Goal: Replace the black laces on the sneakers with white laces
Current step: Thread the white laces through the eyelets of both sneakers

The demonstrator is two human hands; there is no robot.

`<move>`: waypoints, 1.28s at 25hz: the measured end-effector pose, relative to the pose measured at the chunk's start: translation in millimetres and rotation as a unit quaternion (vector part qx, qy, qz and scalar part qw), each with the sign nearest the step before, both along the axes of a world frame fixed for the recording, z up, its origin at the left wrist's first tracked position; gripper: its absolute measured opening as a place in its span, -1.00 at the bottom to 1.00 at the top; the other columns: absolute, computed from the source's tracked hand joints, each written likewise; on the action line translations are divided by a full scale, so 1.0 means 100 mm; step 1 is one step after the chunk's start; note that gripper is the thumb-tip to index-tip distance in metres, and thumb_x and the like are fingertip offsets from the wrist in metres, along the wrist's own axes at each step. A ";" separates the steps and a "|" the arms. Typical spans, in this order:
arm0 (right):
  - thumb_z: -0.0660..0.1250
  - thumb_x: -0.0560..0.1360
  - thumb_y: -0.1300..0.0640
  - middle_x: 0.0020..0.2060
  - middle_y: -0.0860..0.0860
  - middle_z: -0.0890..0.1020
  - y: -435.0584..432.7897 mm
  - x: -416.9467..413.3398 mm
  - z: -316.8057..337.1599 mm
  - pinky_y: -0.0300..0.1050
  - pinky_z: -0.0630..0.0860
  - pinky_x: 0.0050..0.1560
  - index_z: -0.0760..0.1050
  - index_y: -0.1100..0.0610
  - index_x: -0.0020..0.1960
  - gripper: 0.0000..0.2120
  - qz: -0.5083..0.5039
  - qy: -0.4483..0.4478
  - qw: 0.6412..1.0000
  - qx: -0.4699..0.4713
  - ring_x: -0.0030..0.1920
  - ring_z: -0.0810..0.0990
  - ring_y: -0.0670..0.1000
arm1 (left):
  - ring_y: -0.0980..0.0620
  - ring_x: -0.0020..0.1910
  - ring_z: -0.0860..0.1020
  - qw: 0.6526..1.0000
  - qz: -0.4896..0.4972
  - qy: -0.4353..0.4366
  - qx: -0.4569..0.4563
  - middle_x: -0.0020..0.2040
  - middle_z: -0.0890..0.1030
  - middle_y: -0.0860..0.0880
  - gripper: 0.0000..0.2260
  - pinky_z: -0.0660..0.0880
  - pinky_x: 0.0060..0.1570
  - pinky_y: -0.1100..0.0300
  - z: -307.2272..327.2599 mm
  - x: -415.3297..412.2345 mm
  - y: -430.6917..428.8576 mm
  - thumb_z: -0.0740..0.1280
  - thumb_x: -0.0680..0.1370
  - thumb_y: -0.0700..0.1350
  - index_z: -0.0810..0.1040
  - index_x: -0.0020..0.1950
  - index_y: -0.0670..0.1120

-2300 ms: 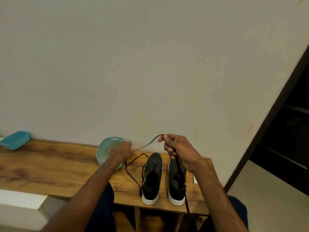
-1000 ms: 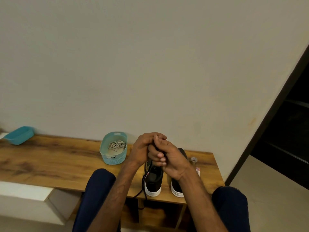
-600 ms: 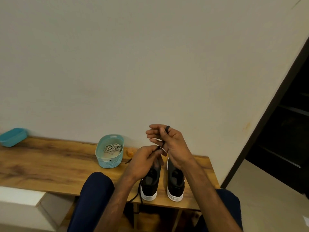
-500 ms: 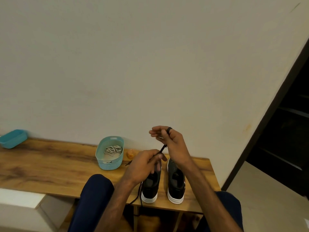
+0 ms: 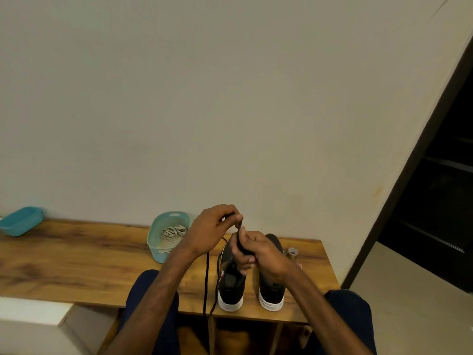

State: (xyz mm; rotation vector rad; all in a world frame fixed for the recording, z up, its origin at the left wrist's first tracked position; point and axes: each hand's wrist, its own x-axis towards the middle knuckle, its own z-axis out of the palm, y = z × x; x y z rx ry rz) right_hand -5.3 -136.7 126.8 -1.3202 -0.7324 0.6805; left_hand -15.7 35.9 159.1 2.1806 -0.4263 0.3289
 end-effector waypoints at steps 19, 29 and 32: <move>-0.10 0.69 -0.12 -0.18 0.13 0.66 -0.06 0.14 0.11 -0.08 0.53 0.03 0.54 0.32 0.06 -0.39 0.020 -0.043 0.995 -0.087 -0.12 0.63 0.10 | 0.14 -0.23 0.48 0.974 0.061 -0.081 0.203 -0.21 0.47 0.10 -0.70 0.47 -0.23 0.14 -0.02 0.00 0.08 0.09 0.63 0.20 0.50 -0.13 0.11; -0.14 0.63 -0.24 0.44 0.29 0.39 0.01 0.19 0.43 0.08 0.23 0.51 0.32 0.32 0.46 -0.27 0.048 0.128 0.954 0.268 0.47 0.34 0.23 | -0.06 -0.28 0.53 0.995 -0.040 0.071 -0.053 -0.26 0.59 -0.05 -0.78 0.46 -0.23 -0.01 -0.32 -0.11 -0.28 0.24 0.62 0.10 0.57 -0.13 0.05; -0.16 0.64 -0.21 0.37 0.11 0.52 -0.05 0.28 0.26 0.10 0.23 0.52 0.36 0.23 0.45 -0.32 -0.117 -0.052 0.988 0.084 0.43 0.43 0.07 | 0.14 -0.25 0.51 0.998 -0.031 0.027 0.041 -0.25 0.56 0.11 -0.75 0.43 -0.20 0.19 -0.31 -0.16 -0.20 0.19 0.65 0.07 0.54 -0.18 0.09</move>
